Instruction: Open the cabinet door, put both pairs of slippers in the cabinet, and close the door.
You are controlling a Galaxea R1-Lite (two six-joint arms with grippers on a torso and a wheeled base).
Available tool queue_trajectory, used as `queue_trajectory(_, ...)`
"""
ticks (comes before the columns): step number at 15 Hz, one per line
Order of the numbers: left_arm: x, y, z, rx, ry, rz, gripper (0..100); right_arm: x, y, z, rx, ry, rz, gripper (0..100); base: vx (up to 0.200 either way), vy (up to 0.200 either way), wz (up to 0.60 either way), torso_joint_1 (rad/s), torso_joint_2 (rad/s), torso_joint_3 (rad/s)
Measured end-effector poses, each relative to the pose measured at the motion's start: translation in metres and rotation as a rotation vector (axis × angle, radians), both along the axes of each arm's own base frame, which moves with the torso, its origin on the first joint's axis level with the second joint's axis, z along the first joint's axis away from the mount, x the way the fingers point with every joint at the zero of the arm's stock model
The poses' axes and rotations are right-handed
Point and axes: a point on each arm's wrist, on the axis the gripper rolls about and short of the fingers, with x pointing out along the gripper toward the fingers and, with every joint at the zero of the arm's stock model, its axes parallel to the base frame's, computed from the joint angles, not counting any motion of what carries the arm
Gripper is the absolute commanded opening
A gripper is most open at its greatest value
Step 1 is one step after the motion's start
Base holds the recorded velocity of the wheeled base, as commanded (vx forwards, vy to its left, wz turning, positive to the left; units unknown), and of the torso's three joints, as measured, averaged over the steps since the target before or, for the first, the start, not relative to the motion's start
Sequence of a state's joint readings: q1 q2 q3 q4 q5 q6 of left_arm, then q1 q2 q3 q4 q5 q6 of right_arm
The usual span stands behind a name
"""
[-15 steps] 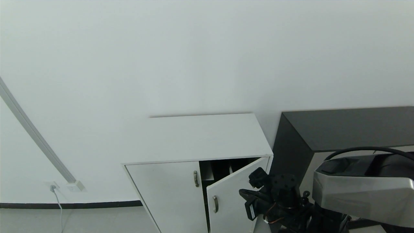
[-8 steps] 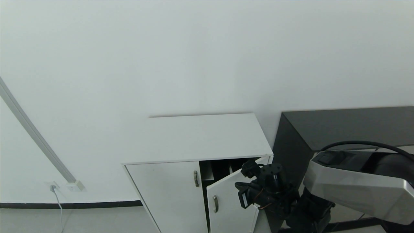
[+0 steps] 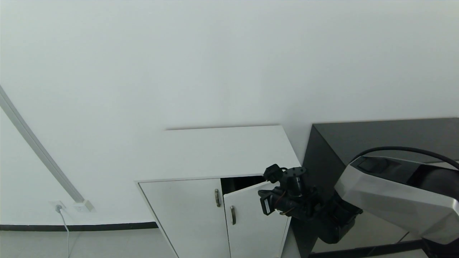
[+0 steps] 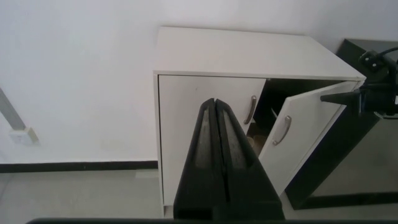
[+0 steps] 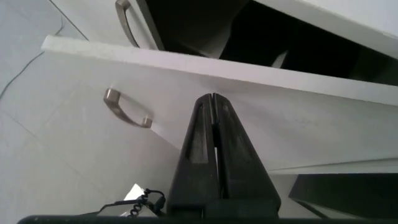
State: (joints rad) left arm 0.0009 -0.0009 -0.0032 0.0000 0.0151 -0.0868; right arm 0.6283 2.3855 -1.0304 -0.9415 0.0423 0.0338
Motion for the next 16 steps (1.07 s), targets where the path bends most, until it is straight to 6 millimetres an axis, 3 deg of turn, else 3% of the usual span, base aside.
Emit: queue_trajectory(16, 0.000, 0.000, 0.000, -0.001, 0.000, 0.000, 0, 0.028, 0.014, 0.012, -0.082, -0.017, -0.150, 0, 0.000, 0.000, 0.00, 0.000, 0.00, 0.000)
